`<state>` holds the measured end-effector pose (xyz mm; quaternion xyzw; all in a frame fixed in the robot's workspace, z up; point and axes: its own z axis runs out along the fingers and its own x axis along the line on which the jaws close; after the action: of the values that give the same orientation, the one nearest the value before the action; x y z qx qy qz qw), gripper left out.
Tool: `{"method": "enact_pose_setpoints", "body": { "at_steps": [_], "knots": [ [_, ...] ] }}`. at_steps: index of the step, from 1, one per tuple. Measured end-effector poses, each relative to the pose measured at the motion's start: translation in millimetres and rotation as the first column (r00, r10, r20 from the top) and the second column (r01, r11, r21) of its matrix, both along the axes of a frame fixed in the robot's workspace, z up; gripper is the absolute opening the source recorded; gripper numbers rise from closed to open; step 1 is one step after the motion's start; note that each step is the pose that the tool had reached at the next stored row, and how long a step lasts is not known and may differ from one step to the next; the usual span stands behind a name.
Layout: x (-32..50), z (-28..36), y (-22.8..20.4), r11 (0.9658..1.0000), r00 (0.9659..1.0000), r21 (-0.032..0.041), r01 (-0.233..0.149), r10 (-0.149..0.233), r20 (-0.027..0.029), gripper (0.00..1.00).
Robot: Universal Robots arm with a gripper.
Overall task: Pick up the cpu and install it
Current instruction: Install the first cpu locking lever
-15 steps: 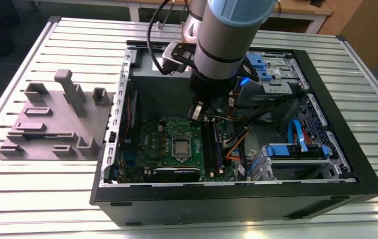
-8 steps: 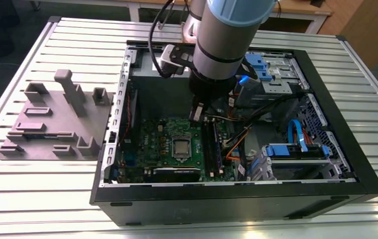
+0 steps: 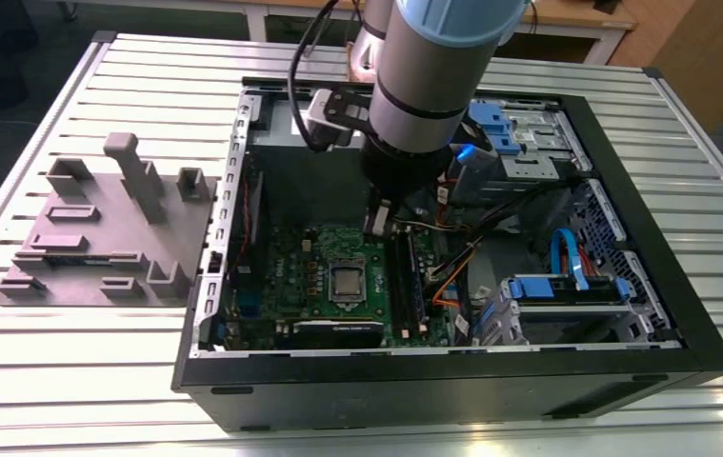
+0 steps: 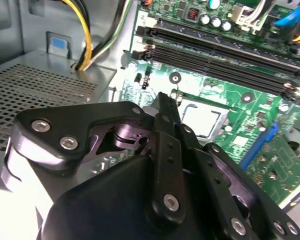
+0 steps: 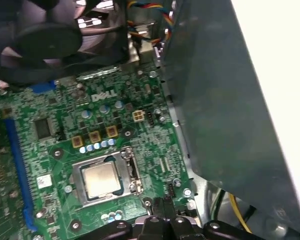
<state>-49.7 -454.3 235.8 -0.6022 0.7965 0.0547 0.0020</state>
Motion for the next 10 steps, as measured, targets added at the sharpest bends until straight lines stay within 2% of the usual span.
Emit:
{"method": "enact_pose_setpoints", "body": {
  "at_steps": [3, 10],
  "knots": [
    [-0.1, -0.1, 0.0, 0.9997, 0.9997, -0.0128, -0.023, 0.023, -0.0001, 0.11],
    [-0.7, 0.0, -1.2, 0.9978, 0.9980, -0.0196, -0.064, 0.064, -0.0004, 0.11]
  ]
}}
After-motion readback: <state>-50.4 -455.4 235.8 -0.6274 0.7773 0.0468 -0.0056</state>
